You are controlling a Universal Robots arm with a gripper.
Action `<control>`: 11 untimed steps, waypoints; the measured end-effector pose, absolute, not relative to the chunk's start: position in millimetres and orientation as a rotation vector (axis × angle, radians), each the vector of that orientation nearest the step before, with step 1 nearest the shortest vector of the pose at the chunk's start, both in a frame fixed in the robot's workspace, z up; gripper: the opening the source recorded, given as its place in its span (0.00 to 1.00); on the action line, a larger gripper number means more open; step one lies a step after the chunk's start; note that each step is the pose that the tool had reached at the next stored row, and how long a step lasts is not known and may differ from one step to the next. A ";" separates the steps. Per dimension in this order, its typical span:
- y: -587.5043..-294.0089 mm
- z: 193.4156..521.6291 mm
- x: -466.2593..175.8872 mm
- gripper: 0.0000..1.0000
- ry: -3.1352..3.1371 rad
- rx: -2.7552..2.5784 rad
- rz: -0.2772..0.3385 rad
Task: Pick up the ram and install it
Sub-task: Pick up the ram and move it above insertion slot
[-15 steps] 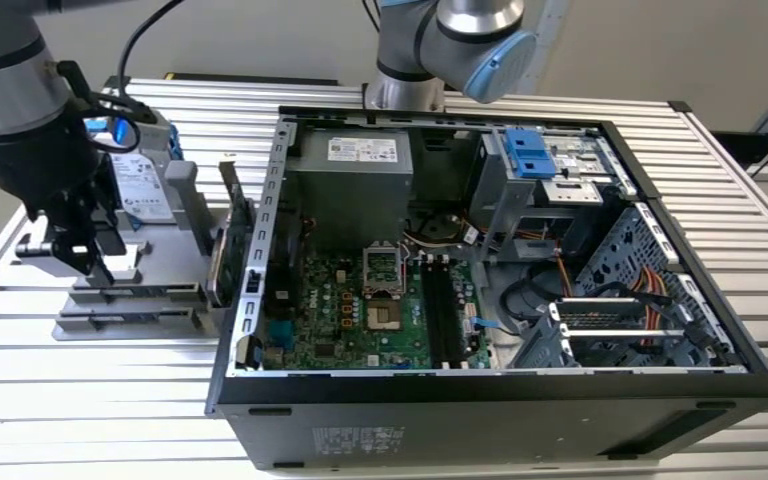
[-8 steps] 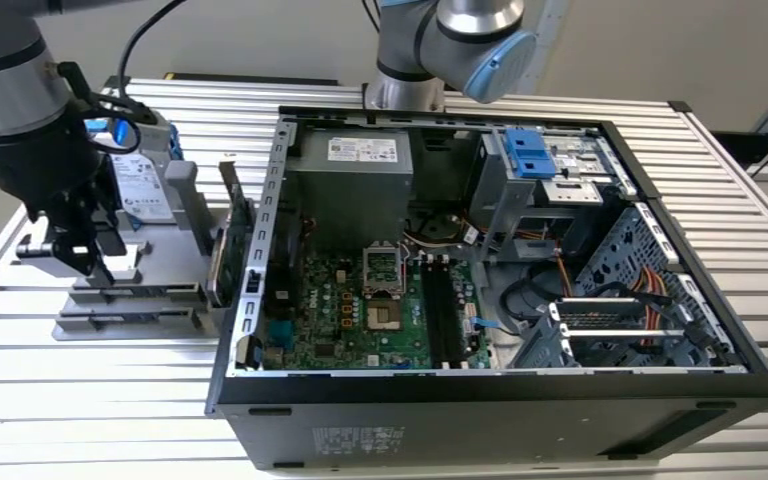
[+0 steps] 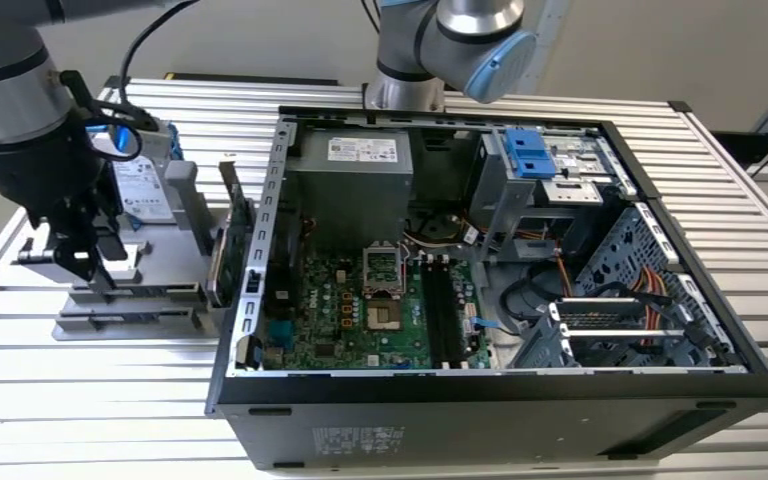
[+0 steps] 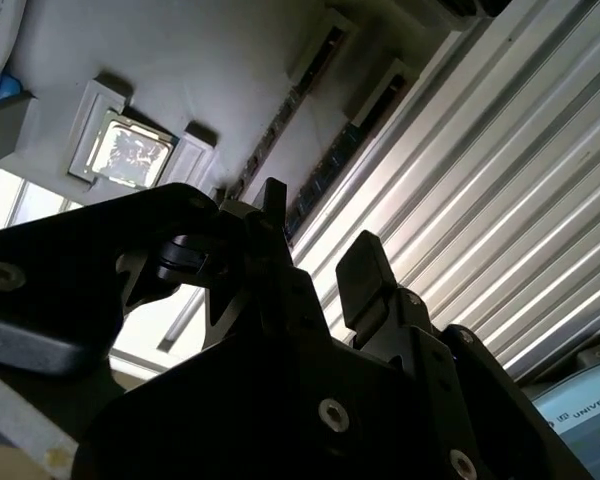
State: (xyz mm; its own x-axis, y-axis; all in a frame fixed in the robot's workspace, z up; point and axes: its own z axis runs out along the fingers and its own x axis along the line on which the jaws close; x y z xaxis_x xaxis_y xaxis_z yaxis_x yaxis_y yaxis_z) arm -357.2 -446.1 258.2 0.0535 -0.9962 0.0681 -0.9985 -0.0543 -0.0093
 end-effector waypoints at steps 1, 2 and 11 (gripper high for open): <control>-447.0 257.4 -357.0 1.00 -2.133 2.249 0.086; -447.8 256.7 -356.8 1.00 -2.134 2.248 0.085; -449.8 253.0 -356.2 1.00 -2.146 2.249 0.069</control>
